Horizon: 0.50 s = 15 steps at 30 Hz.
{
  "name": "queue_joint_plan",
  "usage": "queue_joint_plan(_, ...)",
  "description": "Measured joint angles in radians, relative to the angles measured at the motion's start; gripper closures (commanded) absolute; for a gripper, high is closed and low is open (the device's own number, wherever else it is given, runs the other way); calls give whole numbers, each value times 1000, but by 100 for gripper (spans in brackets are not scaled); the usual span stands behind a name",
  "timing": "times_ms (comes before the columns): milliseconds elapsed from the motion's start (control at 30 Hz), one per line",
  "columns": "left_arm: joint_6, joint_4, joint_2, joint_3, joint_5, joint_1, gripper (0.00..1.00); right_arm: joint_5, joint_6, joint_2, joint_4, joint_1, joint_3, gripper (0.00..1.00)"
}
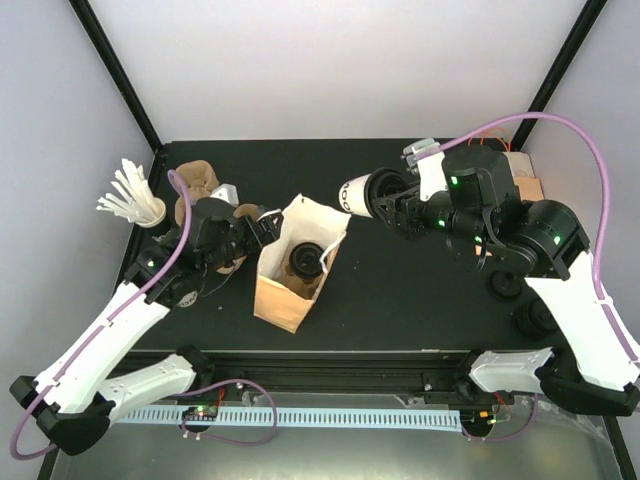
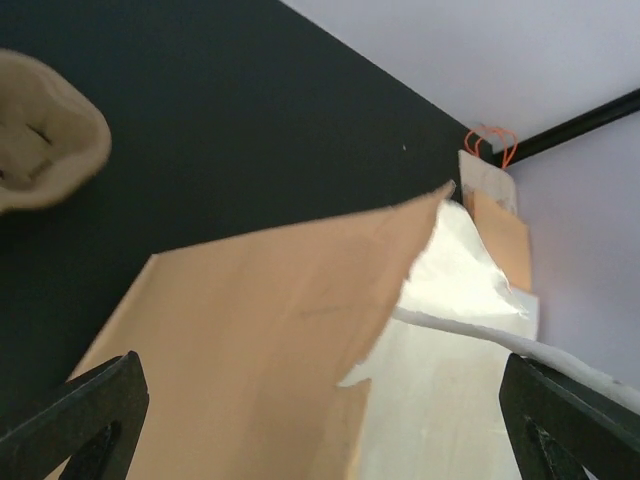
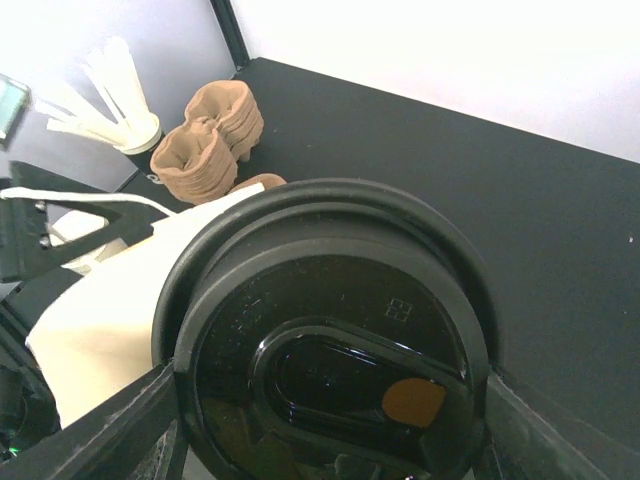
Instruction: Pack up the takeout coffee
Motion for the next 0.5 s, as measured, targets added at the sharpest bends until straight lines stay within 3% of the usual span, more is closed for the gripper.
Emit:
queue_joint_plan(267,315,-184,70,292,-6,0,1,-9,-1,25,-3,-1,15,73)
queue_joint_plan(500,399,-254,87,335,149,58,1,-21,-2,37,-5,-2,29,73)
